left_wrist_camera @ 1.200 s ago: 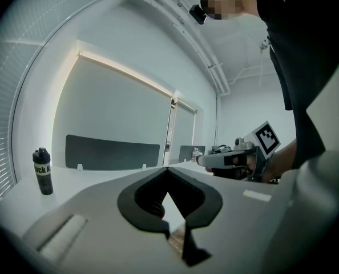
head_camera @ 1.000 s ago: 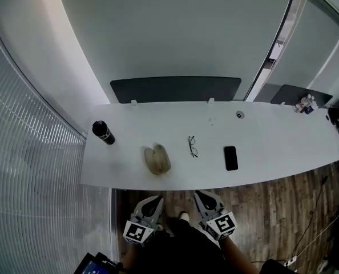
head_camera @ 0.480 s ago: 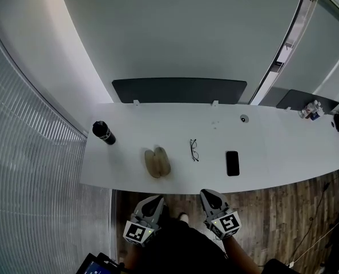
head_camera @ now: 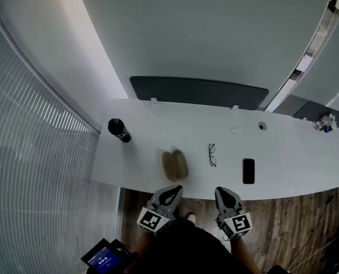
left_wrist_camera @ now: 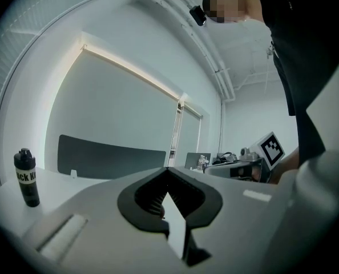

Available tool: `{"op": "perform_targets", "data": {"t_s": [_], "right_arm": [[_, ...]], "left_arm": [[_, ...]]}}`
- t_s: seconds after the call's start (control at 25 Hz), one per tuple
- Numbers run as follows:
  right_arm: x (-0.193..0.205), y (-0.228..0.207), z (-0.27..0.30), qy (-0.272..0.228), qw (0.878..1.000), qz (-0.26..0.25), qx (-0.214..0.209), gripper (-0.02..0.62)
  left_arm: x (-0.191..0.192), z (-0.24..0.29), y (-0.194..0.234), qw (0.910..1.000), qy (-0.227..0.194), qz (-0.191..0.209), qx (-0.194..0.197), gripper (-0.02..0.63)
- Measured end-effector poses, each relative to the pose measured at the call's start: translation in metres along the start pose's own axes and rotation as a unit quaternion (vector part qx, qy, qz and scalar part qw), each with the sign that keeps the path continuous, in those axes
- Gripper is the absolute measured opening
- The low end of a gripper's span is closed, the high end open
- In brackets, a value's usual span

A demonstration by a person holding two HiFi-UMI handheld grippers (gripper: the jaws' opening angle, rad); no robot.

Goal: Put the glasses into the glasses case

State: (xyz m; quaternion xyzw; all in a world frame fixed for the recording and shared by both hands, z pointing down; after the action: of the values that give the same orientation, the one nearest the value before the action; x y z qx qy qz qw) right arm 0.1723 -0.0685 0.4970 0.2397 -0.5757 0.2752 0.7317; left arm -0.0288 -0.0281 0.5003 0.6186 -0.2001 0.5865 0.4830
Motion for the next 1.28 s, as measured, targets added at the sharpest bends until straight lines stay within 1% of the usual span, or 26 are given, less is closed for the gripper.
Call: {"op": "perform_targets", "data": {"t_s": [0.08, 0.2, 0.4, 0.44, 0.56, 0.64, 0.8, 0.96, 1.04, 1.16, 1.28], "right_arm": [[-0.007, -0.002, 0.013, 0.000, 1.000, -0.005, 0.005, 0.006], [-0.014, 0.003, 0.036, 0.001, 1.000, -0.011, -0.004, 0.006], [-0.034, 0.012, 0.073, -0.001, 1.000, -0.018, -0.022, 0.006], [-0.037, 0.013, 0.079, 0.000, 1.000, -0.020, -0.023, 0.006], [-0.040, 0.019, 0.096, 0.001, 0.999, -0.022, -0.025, 0.006], [-0.044, 0.025, 0.105, 0.006, 0.999, -0.023, -0.025, 0.006], [-0.046, 0.031, 0.116, 0.020, 0.999, -0.027, -0.023, 0.006], [-0.043, 0.028, 0.127, 0.031, 0.999, -0.025, -0.010, 0.006], [-0.039, 0.025, 0.130, 0.037, 0.999, -0.021, -0.003, 0.006], [-0.030, 0.015, 0.132, 0.043, 0.999, -0.004, 0.006, 0.006], [-0.016, -0.001, 0.134, 0.059, 0.998, -0.006, -0.003, 0.006]], "left_arm": [[-0.010, 0.009, 0.010, 0.9999, -0.007, 0.001, 0.009, 0.008], [-0.024, 0.013, 0.029, 0.9993, -0.029, 0.016, 0.016, 0.008], [-0.037, 0.008, 0.058, 0.9991, -0.028, 0.032, 0.009, 0.008], [-0.040, 0.007, 0.062, 0.9992, -0.027, 0.030, 0.008, 0.008], [-0.046, 0.006, 0.073, 0.9996, -0.028, -0.004, 0.003, 0.008], [-0.041, 0.006, 0.084, 0.9997, -0.022, 0.000, 0.010, 0.008], [-0.043, 0.010, 0.099, 0.9997, -0.017, -0.001, 0.016, 0.008], [-0.048, 0.016, 0.113, 0.9992, -0.016, -0.032, 0.019, 0.008], [-0.047, 0.019, 0.118, 0.9991, -0.010, -0.036, 0.021, 0.008], [-0.043, 0.025, 0.124, 0.9992, 0.000, -0.036, 0.015, 0.008], [-0.041, 0.036, 0.128, 0.9995, 0.010, -0.031, 0.001, 0.008]]}}
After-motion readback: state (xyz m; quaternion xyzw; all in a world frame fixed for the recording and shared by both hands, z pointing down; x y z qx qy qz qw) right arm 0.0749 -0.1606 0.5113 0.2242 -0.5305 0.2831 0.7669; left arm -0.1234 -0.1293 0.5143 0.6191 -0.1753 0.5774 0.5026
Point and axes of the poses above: the fingertips, and each gripper's own axes: z forward along the fingers, y to its left, x out of its underside, the point moved 6 cm from there along -z, backward along the fingers, and after that the axes turned 10 degrees about -z, right-handed, at the moved point
